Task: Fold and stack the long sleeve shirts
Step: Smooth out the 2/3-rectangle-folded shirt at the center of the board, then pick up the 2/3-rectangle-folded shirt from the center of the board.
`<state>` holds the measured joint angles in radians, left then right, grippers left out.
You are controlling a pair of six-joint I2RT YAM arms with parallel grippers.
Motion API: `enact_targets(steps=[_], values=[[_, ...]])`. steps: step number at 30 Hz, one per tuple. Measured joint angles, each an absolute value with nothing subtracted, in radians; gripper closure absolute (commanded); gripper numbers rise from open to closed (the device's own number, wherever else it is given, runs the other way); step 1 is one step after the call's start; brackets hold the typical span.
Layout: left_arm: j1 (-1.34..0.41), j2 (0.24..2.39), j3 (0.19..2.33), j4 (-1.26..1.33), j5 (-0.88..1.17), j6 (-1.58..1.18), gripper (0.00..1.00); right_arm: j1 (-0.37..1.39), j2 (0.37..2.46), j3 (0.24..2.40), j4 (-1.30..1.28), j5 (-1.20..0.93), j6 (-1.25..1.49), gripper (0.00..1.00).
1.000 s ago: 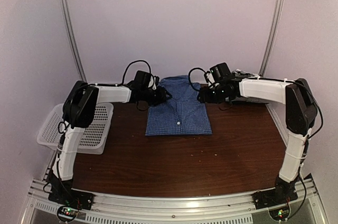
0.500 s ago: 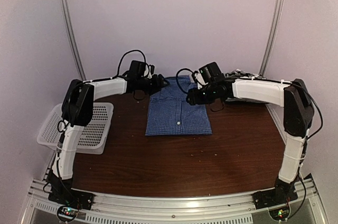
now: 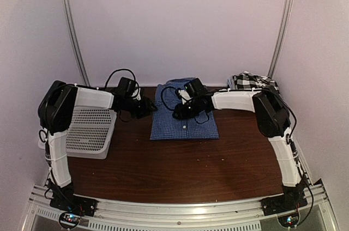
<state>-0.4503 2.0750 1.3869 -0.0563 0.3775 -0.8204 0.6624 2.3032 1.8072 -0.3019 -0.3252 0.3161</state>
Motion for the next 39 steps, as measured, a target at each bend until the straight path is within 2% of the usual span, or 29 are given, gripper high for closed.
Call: enact_targets(steps=[8, 12, 17, 30, 37, 39], values=[[-0.461, 1.897, 1.083, -0.017, 0.376, -0.813, 0.51, 0.607, 2.454, 1.950, -0.281, -0.397, 0.337, 0.54], [-0.482, 1.892, 1.026, -0.025, 0.377, -0.803, 0.49, 0.602, 2.459, 1.955, -0.285, -0.411, 0.342, 0.49], [-0.513, 1.889, 1.023, -0.030, 0.354, -0.781, 0.51, 0.602, 2.422, 1.916, -0.292, -0.410, 0.343, 0.48], [-0.546, 1.900, 1.063, -0.084, 0.310, -0.757, 0.79, 0.558, 2.061, 1.576, -0.257, -0.343, 0.375, 0.54], [-0.557, 1.926, 1.074, -0.087, 0.310, -0.762, 1.00, 0.508, 1.911, 1.277, -0.223, -0.297, 0.413, 0.54], [-0.559, 1.926, 1.074, -0.089, 0.309, -0.763, 1.00, 0.499, 1.865, 1.199, -0.217, -0.276, 0.420, 0.53]])
